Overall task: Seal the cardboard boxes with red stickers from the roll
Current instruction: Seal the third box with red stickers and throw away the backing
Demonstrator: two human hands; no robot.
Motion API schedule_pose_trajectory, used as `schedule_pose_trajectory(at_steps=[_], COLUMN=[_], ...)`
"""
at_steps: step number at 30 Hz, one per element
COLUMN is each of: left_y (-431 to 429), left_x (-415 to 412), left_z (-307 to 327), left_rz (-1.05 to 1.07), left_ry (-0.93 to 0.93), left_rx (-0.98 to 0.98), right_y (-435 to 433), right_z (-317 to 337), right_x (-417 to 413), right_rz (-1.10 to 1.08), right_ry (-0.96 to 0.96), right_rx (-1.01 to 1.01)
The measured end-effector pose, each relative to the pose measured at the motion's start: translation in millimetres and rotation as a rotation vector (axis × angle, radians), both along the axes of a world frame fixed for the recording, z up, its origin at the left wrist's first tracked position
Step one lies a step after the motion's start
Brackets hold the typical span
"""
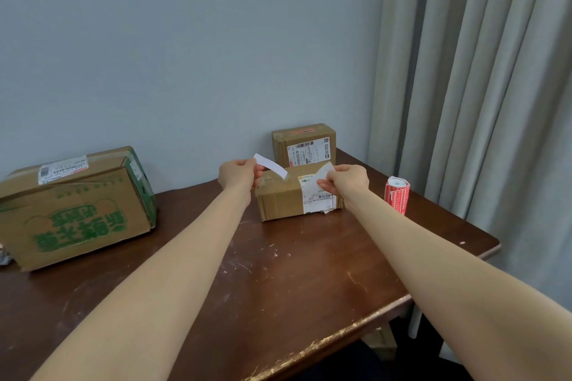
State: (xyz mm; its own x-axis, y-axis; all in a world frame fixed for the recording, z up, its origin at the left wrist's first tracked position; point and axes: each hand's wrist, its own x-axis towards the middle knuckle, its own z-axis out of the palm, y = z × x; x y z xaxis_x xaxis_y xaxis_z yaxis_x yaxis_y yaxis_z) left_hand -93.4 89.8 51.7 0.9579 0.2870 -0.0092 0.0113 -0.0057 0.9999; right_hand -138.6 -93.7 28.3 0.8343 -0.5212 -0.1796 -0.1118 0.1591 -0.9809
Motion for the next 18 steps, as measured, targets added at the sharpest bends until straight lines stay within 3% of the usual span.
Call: schedule_pose_trajectory(at_steps=[9,15,18], left_y=[-12,-21,-23], left_x=[-1,-6,-10], left_z=[3,3,0], left_rz=[-0.041,-0.164,-0.2], left_ry=[-0.03,-0.016,-0.004], left_rx=[-0.096,-0.161,-0.16], right_y=[-2,6,12], right_z=[-2,-15,-22], right_x=[-1,-11,-13], right_rz=[0.149,0.635,0.741], right_ry=[-0.058,0.049,0.137], right_rx=[-0.08,-0.491,-0.627])
